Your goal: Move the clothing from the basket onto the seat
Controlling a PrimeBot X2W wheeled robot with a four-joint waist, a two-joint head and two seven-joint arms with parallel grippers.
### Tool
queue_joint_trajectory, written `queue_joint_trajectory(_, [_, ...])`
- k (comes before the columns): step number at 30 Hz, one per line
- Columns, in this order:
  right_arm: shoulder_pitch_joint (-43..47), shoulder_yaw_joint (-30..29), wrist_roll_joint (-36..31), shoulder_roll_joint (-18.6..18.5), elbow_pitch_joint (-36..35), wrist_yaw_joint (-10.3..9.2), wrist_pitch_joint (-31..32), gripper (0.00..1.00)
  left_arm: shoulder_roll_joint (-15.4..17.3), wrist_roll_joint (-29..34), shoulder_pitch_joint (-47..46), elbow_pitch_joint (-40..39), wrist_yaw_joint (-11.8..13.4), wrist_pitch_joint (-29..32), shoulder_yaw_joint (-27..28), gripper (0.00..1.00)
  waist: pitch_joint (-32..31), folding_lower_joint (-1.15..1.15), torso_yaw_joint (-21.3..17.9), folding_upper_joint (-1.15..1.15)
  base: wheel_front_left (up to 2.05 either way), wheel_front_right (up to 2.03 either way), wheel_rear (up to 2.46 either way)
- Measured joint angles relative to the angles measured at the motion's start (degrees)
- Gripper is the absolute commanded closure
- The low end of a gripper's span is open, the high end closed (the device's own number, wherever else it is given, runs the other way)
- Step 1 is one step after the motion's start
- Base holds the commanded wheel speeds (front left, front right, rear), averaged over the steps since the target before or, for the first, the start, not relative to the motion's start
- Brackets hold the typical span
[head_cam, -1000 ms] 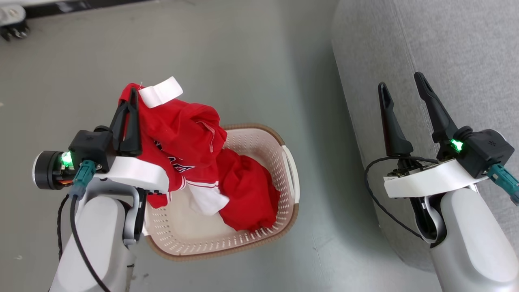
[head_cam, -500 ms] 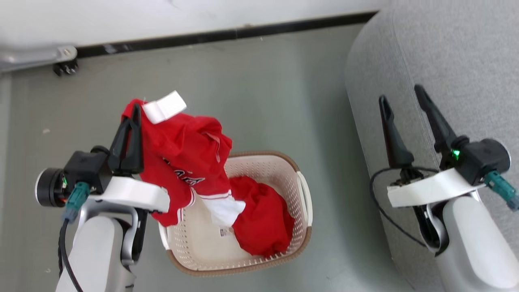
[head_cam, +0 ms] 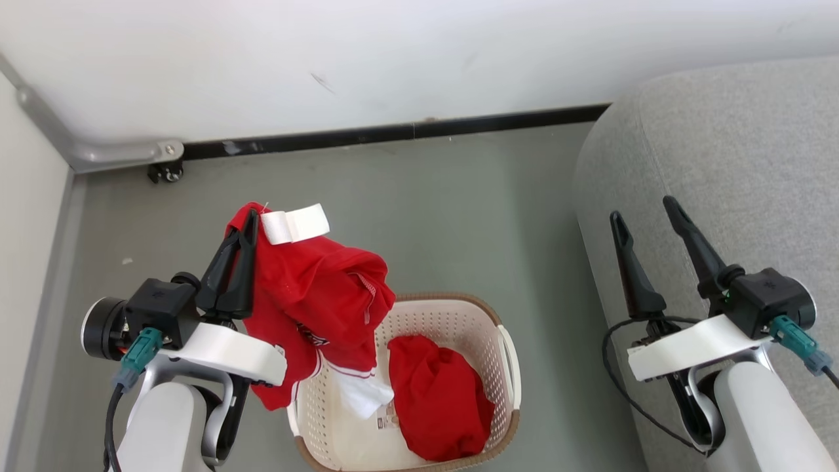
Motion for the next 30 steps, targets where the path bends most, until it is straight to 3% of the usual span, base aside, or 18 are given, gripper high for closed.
queue_joint_trajectory(12, [2.68,3.0,-0.08,-1.98,-0.23,0.0,2.9,0.0,1.48,-1.49,0.01,-0.35,-4.16,0.0,-2.53,1.0,-5.99,0.0,1.71,0.0,0.0,0.0,0.0])
queue_joint_trajectory(30, [2.41,22.02,2.18,-13.02,-2.34,0.0,11.12,0.0,5.1,-3.98,-2.9,-2.97,-6.21,0.1,-11.35,1.0,-11.94,0.0,2.64,0.0,0.0,0.0,0.0])
